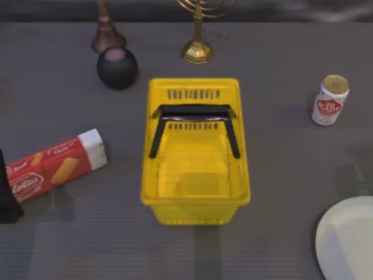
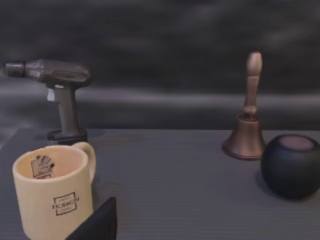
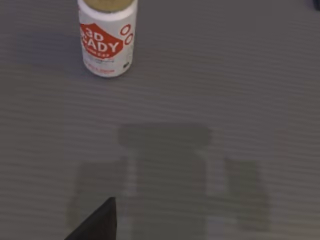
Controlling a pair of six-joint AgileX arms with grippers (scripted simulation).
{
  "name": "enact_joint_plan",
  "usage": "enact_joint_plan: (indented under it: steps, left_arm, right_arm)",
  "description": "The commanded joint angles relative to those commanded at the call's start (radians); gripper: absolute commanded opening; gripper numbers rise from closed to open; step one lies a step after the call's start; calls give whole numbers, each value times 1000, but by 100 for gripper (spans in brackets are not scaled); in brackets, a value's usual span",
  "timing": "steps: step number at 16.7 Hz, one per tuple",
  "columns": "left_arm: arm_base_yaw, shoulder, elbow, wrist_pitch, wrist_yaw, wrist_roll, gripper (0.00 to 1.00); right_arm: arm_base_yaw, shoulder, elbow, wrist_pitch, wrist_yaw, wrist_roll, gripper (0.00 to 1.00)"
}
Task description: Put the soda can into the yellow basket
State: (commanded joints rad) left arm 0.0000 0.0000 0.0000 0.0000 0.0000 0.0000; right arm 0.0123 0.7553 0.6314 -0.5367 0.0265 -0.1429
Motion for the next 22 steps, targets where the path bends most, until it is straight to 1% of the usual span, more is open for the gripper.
enact_joint_plan:
  steps: [7,12,15,18,22]
  left_arm:
    - [0,0,0,0,0,0,100]
    - [0,0,0,0,0,0,100]
    - [0,0,0,0,0,0,100]
    - [0,0,0,0,0,0,100]
    - [0,0,0,0,0,0,100]
  right_arm:
    - [38,701,653,-445,9,-171,100]
    - [77,1168,1129,-698,3,-297,100]
    - [101,1403,1385,-807,-5,-361,100]
    - [121,1589,1593,-881,-13,-412,100]
    - [136,1724,1744,-927,-19,-449,100]
